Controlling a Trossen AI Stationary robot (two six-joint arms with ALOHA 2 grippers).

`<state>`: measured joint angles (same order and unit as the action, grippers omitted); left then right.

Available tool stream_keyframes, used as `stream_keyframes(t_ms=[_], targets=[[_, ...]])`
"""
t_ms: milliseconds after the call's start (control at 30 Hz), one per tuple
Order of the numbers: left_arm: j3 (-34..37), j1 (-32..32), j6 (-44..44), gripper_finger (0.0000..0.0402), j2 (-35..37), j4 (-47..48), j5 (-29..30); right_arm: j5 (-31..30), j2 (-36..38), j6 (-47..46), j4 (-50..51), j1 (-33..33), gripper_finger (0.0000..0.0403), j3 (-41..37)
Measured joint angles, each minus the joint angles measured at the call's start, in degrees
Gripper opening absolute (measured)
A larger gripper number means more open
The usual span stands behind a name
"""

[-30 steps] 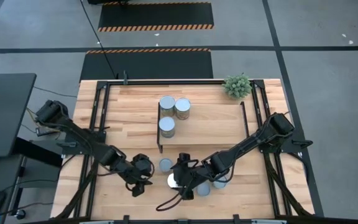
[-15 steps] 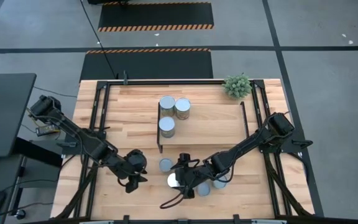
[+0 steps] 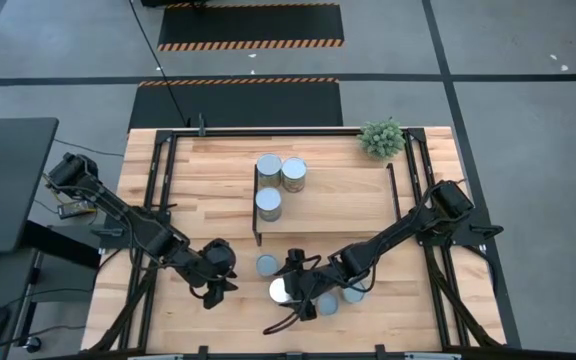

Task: Pick and place cans onto a shelf
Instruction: Put the canned oranges on the shelf

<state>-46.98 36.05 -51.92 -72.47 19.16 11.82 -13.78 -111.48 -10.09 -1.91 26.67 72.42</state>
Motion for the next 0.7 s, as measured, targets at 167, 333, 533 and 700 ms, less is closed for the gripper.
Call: stream_keyframes(t_ms=[167, 333, 533, 700], targets=[[0.00, 0.00, 0.00, 0.0171, -0.02, 0.01, 0.63, 0.45, 0.00, 2.82, 0.34, -0.29, 0.0387, 0.00], [0.00, 0.01, -0.30, 0.0172, -0.02, -0.05, 1.09, 2.22, 0.00, 4.57, 0.70, -2.16, 0.0387, 0.00], [0.00, 0.01, -1.19, 0.0172, -0.03, -1.22, 1.27, 5.94, -0.02, 5.80, 1.14, -3.97, 0.0384, 0.00], [0.00, 0.02, -1.03, 0.0172, -0.04, -0.76, 1.11, 5.72, 0.09, 5.99, 3.92, -3.65, 0.0376, 4.50]])
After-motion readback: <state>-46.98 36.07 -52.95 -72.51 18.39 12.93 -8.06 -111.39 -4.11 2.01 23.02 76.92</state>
